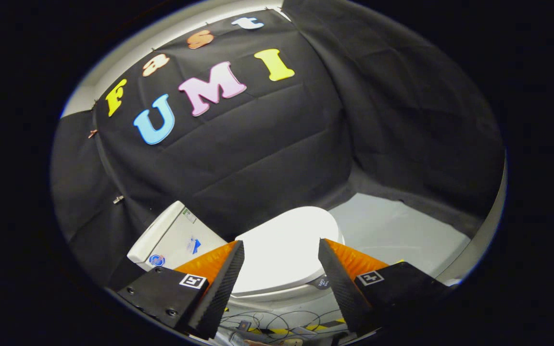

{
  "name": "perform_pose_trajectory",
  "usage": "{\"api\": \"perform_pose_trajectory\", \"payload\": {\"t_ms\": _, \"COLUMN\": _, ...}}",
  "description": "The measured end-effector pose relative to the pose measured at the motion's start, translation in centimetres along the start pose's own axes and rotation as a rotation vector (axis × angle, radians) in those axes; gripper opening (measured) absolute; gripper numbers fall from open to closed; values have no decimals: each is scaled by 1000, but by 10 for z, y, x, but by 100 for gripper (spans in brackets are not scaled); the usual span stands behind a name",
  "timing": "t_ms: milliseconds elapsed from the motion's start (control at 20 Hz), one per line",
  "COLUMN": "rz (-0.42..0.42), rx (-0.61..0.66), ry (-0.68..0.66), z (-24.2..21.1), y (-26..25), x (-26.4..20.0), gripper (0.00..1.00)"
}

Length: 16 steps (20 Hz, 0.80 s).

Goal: Open the toilet lid.

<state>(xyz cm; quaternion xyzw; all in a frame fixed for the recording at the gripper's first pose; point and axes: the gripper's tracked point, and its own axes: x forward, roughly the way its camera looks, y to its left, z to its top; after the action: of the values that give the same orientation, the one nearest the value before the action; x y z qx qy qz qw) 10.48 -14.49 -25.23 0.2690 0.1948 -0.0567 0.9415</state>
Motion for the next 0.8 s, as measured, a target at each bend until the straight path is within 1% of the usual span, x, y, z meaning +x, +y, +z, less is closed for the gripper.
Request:
{"api": "perform_pose_trajectory", "payload": {"t_ms": 150, "rz": -18, "rx": 115, "ry": 78, "z": -28, "y": -34, "x": 30, "gripper": 97}}
{"api": "perform_pose_trajectory", "payload": {"t_ms": 200, "rz": -29, "rx": 135, "ry": 95, "z": -38, "y": -44, "x": 36, "gripper": 97}}
{"api": "perform_pose_trajectory", "payload": {"t_ms": 400, "rz": -68, "rx": 189, "ry": 169, "z": -67, "y": -71, "x": 67, "gripper": 97}}
{"api": "perform_pose_trajectory", "payload": {"t_ms": 550, "rz": -96, "rx": 243, "ry": 224, "z": -97, "y": -98, "x": 81, "gripper": 95}}
{"api": "perform_pose_trajectory", "payload": {"t_ms": 700, "rz": -123, "rx": 294, "ry": 279, "z": -126, "y": -112, "x": 89, "gripper": 95}}
{"api": "perform_pose_trajectory", "payload": {"t_ms": 750, "rz": -120, "rx": 310, "ry": 293, "z": -135, "y": -114, "x": 93, "gripper": 95}}
{"api": "perform_pose_trajectory", "payload": {"t_ms": 800, "rz": -118, "rx": 321, "ry": 306, "z": -143, "y": -117, "x": 97, "gripper": 92}}
